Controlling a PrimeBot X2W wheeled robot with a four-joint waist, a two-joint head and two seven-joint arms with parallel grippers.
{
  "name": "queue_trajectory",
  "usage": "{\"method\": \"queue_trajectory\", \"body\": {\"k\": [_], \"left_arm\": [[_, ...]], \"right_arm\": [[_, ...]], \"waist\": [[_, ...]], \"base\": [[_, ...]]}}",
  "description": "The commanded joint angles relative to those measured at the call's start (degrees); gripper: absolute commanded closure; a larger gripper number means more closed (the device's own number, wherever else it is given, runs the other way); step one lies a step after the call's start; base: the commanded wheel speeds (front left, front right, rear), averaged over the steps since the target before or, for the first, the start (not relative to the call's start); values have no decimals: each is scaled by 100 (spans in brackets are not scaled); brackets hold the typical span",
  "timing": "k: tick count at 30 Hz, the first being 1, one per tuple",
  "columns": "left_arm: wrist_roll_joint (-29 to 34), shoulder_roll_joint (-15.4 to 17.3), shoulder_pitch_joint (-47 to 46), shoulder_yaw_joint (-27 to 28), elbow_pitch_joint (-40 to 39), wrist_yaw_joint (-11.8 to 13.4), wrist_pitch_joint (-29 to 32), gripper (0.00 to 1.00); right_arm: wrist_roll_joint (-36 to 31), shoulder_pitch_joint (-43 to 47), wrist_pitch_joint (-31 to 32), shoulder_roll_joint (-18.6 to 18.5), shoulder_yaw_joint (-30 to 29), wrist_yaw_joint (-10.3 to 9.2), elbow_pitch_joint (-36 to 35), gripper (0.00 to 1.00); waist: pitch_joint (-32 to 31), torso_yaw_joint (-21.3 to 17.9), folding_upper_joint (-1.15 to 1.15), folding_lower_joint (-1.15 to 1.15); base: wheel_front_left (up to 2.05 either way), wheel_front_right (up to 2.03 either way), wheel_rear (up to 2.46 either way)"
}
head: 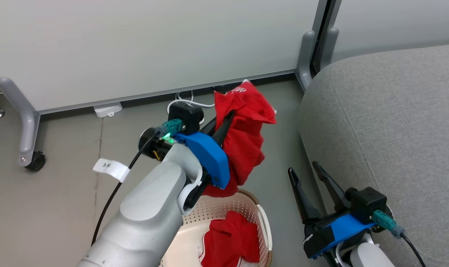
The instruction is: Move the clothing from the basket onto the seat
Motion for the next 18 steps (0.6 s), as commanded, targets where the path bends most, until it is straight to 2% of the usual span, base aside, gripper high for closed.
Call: {"method": "queue_trajectory", "body": {"k": [1, 8, 18], "left_arm": [[-53, -2, -175, -88, -70, -7, 11, 100], [-215, -2, -556, -442, -234, 5, 24, 100], [-644, -1, -864, -985, -489, 227, -40, 100]], "right_arm": [[-10, 94, 10, -19, 25, 3, -8, 0], [-39, 172, 71, -19, 67, 3, -5, 0], [-164, 299, 160, -19, 8, 3, -85, 0]], "waist": [[-32, -19, 0, 0], [-169, -69, 0, 0], [-333, -116, 0, 0]], "base": [[0, 0, 0], [0, 0, 0], [0, 0, 0]]}}
